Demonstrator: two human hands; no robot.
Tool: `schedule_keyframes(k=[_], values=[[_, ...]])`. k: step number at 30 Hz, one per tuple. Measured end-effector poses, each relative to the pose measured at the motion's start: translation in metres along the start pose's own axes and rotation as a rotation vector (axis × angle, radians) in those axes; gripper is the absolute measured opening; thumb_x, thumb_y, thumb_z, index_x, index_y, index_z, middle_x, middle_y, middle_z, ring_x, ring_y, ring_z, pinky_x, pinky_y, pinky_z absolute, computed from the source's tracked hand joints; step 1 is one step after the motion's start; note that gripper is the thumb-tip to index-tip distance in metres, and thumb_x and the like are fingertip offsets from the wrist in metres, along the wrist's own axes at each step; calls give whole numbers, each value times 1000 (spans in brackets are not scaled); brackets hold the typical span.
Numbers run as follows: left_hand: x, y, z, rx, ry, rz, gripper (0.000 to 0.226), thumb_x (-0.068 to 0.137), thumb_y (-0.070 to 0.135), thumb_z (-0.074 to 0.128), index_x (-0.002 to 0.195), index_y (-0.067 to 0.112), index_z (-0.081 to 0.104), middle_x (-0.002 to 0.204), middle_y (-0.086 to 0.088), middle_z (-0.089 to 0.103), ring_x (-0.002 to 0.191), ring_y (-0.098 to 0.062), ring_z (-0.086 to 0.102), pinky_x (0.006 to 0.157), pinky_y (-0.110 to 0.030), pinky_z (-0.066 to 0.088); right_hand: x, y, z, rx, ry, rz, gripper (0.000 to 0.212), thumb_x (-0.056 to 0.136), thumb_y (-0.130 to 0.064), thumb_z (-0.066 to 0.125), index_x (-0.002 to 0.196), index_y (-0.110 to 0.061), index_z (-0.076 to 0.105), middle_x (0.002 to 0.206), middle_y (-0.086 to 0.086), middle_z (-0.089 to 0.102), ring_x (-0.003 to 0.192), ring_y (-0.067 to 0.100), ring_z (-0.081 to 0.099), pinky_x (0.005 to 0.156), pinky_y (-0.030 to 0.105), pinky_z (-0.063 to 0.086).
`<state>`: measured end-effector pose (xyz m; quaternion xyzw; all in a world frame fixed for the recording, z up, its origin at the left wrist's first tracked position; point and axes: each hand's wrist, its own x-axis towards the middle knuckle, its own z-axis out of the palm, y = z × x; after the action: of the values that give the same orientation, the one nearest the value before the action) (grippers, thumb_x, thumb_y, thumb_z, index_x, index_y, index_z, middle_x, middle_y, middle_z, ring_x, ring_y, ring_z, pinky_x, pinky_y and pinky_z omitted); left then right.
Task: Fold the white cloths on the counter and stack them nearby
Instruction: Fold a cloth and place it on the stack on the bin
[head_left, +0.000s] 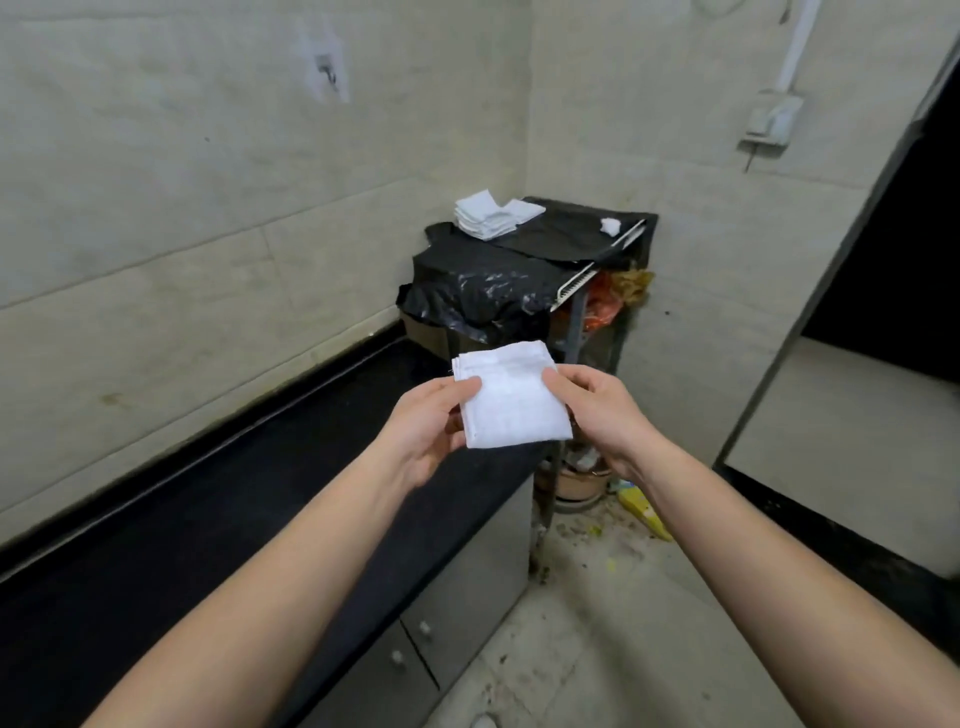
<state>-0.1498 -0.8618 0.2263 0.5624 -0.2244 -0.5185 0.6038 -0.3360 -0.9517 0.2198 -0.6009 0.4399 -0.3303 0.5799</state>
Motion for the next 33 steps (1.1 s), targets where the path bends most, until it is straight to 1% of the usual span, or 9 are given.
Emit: schedule_keyframes(k=[3, 8, 14, 16, 20, 24, 26, 30, 33], values=[[41, 6, 32, -10, -30, 9, 26, 90, 16, 68, 114, 5, 67, 108, -12, 74, 98, -27, 72, 65, -33, 58, 36, -2, -29, -1, 27, -18, 23, 96, -35, 63, 110, -20, 73, 108, -2, 75, 98, 15, 69, 86, 35, 56], [136, 17, 82, -40, -65, 25, 19, 91, 14, 67, 108, 6, 68, 100, -10, 76, 84, -21, 74, 63, -32, 58, 126, -4, -75, -35, 50, -40, 20, 97, -32, 62, 107, -18, 72, 112, 3, 74, 100, 18, 68, 91, 40, 54], [252, 61, 123, -40, -61, 36, 18, 91, 14, 66, 107, 6, 68, 101, -9, 76, 88, -22, 74, 66, -33, 58, 259, -41, -109, -109, 44, -39, 23, 96, -36, 63, 109, -19, 73, 108, 2, 75, 104, 23, 70, 96, 49, 55], [291, 82, 132, -46, -49, 56, 16, 91, 13, 67, 105, 6, 68, 98, -8, 77, 84, -20, 75, 62, -31, 58, 306, -57, -116, -127, 33, -73, 23, 95, -37, 64, 107, -21, 73, 107, -1, 75, 102, 19, 69, 95, 45, 55], [348, 109, 141, -60, 18, 54, 14, 91, 13, 67, 102, 6, 68, 89, -6, 77, 73, -15, 74, 58, -28, 57, 378, -75, -120, -96, -6, -62, 20, 94, -38, 65, 104, -23, 75, 104, -7, 76, 101, 13, 70, 92, 35, 56], [400, 123, 142, -71, 119, 44, 17, 89, 15, 70, 104, 6, 69, 93, -8, 77, 77, -18, 74, 60, -30, 58, 449, -82, -115, -128, -97, -15, 23, 93, -45, 64, 103, -27, 75, 102, -10, 75, 97, 10, 70, 83, 29, 57], [428, 131, 140, -84, 189, 51, 20, 89, 17, 71, 106, 6, 69, 97, -9, 77, 84, -21, 74, 66, -33, 59, 491, -82, -110, -133, -166, 1, 24, 93, -46, 64, 104, -27, 74, 103, -7, 75, 95, 12, 70, 80, 31, 58], [485, 146, 137, -92, 317, 75, 21, 90, 17, 70, 107, 5, 68, 97, -8, 77, 90, -24, 73, 66, -35, 59, 575, -82, -94, -116, -302, 0, 31, 94, -42, 63, 115, -20, 70, 113, -2, 71, 105, 17, 67, 91, 40, 57], [533, 162, 141, -110, 398, 80, 22, 90, 16, 69, 109, 4, 67, 101, -10, 76, 89, -25, 73, 61, -34, 58, 642, -84, -85, -101, -394, 2, 39, 95, -42, 63, 124, -16, 66, 114, -3, 70, 101, 14, 66, 86, 35, 56]])
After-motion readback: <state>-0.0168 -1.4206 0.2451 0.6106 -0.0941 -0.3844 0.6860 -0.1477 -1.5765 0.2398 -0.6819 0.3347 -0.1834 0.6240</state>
